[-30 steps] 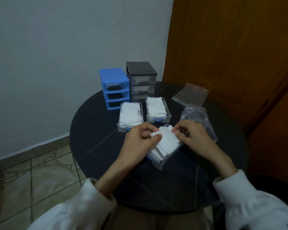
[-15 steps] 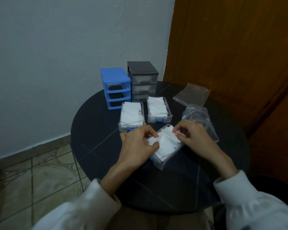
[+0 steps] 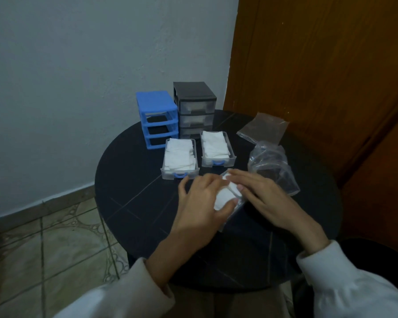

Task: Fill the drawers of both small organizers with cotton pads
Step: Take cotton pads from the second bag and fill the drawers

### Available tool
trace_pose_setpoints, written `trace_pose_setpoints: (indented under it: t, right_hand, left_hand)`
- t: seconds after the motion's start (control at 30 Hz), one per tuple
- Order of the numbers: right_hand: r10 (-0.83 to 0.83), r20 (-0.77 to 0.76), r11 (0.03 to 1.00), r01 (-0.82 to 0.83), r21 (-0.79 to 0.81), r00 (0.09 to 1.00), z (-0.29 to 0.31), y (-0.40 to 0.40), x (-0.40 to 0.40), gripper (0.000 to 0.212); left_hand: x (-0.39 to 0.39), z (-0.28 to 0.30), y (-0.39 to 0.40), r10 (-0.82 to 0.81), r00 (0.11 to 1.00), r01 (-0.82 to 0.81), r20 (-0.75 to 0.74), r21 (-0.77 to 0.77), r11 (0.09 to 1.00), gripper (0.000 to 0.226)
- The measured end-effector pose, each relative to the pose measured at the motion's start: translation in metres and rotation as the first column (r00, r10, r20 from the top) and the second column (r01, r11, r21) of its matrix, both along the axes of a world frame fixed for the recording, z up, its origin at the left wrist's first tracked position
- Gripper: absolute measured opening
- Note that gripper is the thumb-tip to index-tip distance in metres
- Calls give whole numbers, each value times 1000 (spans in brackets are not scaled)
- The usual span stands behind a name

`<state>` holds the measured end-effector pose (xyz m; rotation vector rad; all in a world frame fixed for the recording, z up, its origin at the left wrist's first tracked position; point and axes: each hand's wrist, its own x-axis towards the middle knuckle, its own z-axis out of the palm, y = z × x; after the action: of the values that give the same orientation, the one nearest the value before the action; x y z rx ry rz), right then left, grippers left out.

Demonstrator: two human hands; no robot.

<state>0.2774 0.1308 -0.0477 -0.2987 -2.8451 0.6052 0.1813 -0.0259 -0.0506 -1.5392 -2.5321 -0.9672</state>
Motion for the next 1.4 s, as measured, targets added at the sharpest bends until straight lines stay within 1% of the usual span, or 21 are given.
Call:
trace_pose_setpoints:
  t: [0.07, 0.17, 0.23, 0.3, 0.37, 0.43, 0.5, 0.57, 0.67, 0.73, 0.77, 0.83, 0.87, 1.0, 1.03, 1.1, 1.17, 1.23, 1.3, 1.33, 1.4]
  right_hand:
    - [-37, 17, 999, 36, 16, 999, -1, -3, 1, 38]
    - [-75, -8, 995, 75, 64, 997, 1, -10, 4, 38]
    - [-109, -15, 986, 110, 124, 994, 3, -15, 7, 37]
    - [-152, -37, 975, 156, 155, 988, 6, -20, 8, 38]
    - [-181, -64, 968, 189, 164, 981, 9, -26, 9, 42]
    - [-152, -49, 974, 158, 164, 987, 10, -32, 9, 46]
    - [-93, 24, 983, 88, 158, 995, 7, -38, 9, 51]
    - [-72, 98, 987, 57, 152, 993, 2, -42, 10, 55]
    - [-85, 140, 983, 60, 175, 986, -4, -41, 12, 57]
    - [-93, 165, 972, 54, 229, 982, -6, -38, 11, 60]
    - [-93, 162, 964, 49, 261, 982, -8, -36, 11, 69]
    - [-85, 156, 952, 34, 305, 984, -12, -32, 10, 92]
    - [-87, 168, 946, 29, 323, 982, -14, -30, 10, 95]
    - [-83, 174, 946, 23, 325, 981, -17, -28, 9, 88]
    - [-83, 170, 944, 22, 329, 982, -18, -27, 9, 88]
    - [-74, 153, 944, 20, 330, 985, -20, -26, 8, 91]
    - [-68, 144, 948, 20, 317, 987, -22, -26, 9, 91]
    - [-57, 143, 950, 9, 312, 988, -22, -25, 9, 88]
    - [-51, 142, 951, 5, 309, 989, -21, -25, 9, 83]
    - [-47, 146, 954, 1, 301, 988, -20, -24, 9, 80]
    - [-5, 154, 958, -39, 283, 988, -18, -22, 9, 69]
  left_hand:
    - [1, -3, 2, -9, 999, 4, -45, -109, 994, 41]
    - [-9, -3, 0, -77, 996, 71, -38, -156, 985, 42]
    - [-17, 0, -3, -159, 987, 153, -30, -147, 977, 44]
    - [-24, 5, -5, -217, 976, 217, 14, -107, 970, 47]
    - [-25, 8, -5, -211, 977, 212, 42, -41, 976, 51]
    - [-20, 7, -5, -171, 985, 172, 20, -24, 985, 51]
    - [-10, 1, -5, -171, 985, 172, 27, -32, 985, 49]
    - [-2, -5, -5, -175, 983, 180, 60, -82, 980, 50]
    - [-2, -9, -4, -154, 988, 151, -3, -159, 976, 51]
    - [-3, -9, -4, -132, 989, 116, -63, -211, 971, 51]
    - [-4, -10, -4, -125, 987, 98, -105, -233, 968, 51]
    - [-4, -11, -3, -127, 974, 72, -188, -272, 960, 51]
    - [-4, -13, -3, -131, 970, 67, -203, -294, 953, 52]
    - [-6, -16, -3, -151, 966, 75, -211, -333, 940, 54]
    - [-7, -17, -2, -155, 962, 78, -223, -321, 944, 58]
    - [-8, -19, -3, -172, 955, 97, -240, -295, 951, 76]
    - [-9, -22, -4, -181, 955, 105, -233, -304, 947, 84]
    - [-8, -21, -4, -177, 958, 108, -224, -290, 951, 81]
    - [-8, -20, -4, -176, 965, 115, -196, -289, 950, 66]
    - [-9, -19, -4, -173, 974, 126, -148, -282, 951, 57]
    - [-9, -14, -5, -154, 987, 143, -45, -198, 970, 52]
